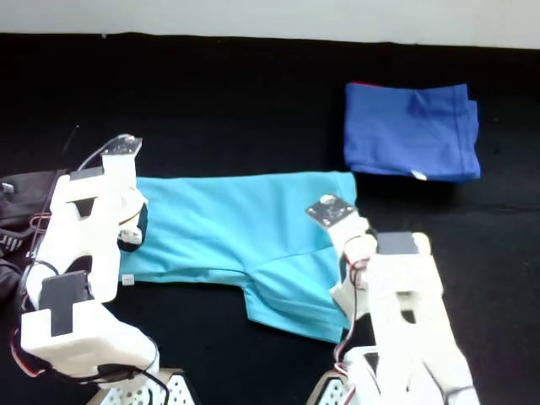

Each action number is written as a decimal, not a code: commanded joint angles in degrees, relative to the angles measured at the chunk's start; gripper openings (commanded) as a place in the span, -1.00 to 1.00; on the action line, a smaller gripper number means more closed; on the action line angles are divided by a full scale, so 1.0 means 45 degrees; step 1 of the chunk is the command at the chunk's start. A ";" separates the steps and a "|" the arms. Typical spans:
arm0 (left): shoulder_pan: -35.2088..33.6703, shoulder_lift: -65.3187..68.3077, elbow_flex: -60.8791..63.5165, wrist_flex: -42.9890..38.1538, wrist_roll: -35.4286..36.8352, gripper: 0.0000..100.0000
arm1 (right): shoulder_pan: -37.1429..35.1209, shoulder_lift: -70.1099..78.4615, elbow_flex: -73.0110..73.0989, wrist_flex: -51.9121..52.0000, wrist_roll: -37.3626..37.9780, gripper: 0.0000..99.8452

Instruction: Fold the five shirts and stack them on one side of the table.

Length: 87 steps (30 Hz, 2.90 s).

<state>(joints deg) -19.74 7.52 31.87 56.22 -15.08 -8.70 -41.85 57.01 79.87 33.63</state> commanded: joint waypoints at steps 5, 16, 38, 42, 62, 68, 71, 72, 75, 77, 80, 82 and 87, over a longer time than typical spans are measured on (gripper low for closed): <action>0.0068 -0.0107 0.0049 -0.0078 0.0098 -0.98 | 0.0147 -0.2237 0.0733 0.0479 0.0156 -0.99; -0.0068 -0.2686 0.0752 0.1211 -0.0840 -0.98 | -0.0908 -0.2256 0.3077 -0.1221 0.0156 -0.99; -0.1592 -0.2745 0.3136 -0.2637 -0.1446 -0.98 | -0.6496 0.1885 -0.2842 0.0342 -0.1993 -0.67; -0.1495 -0.2706 0.3136 -0.2676 -0.1446 -0.98 | -0.8410 0.4132 -0.3937 0.0615 -0.2247 -0.67; -0.1495 -0.2686 0.3136 -0.2676 -0.1446 -0.98 | -0.7609 0.7961 -0.4190 -0.2628 -0.2208 -0.99; -0.1495 -0.2686 0.3136 -0.2676 -0.1446 -0.98 | -0.7648 0.7922 -0.4620 -0.2081 -0.2247 -0.99; -0.1495 -0.2686 0.3136 -0.2676 -0.1446 -0.98 | -0.7668 0.7922 -0.5617 -0.0928 -0.2266 -0.99; -0.1495 -0.2686 0.3136 -0.2676 -0.1446 -0.98 | -0.7629 0.7922 -0.5988 -0.0557 -0.2266 -0.99; -0.1495 -0.2686 0.3136 -0.2676 -0.1446 -0.98 | -0.7648 0.7922 -0.6652 0.0244 -0.2227 -0.99; -0.1495 -0.2686 0.3136 -0.2676 -0.1446 -0.98 | -0.7726 0.7922 -0.6789 0.0459 -0.2208 -0.99; -0.1495 -0.2686 0.3136 -0.2676 -0.1446 -0.98 | -0.8020 0.7941 -0.6613 0.0830 -0.2208 -0.99; -0.1495 -0.2686 0.3136 -0.2676 -0.1446 -0.98 | -0.8313 0.7922 -0.6339 0.0987 -0.2188 -0.99; -0.1495 -0.2686 0.3136 -0.2676 -0.1446 -0.98 | -0.8899 0.7922 -0.5519 0.0557 -0.2188 -0.99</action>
<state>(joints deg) -25.80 -4.53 45.93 46.46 -21.05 -47.21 -6.15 30.81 83.38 23.96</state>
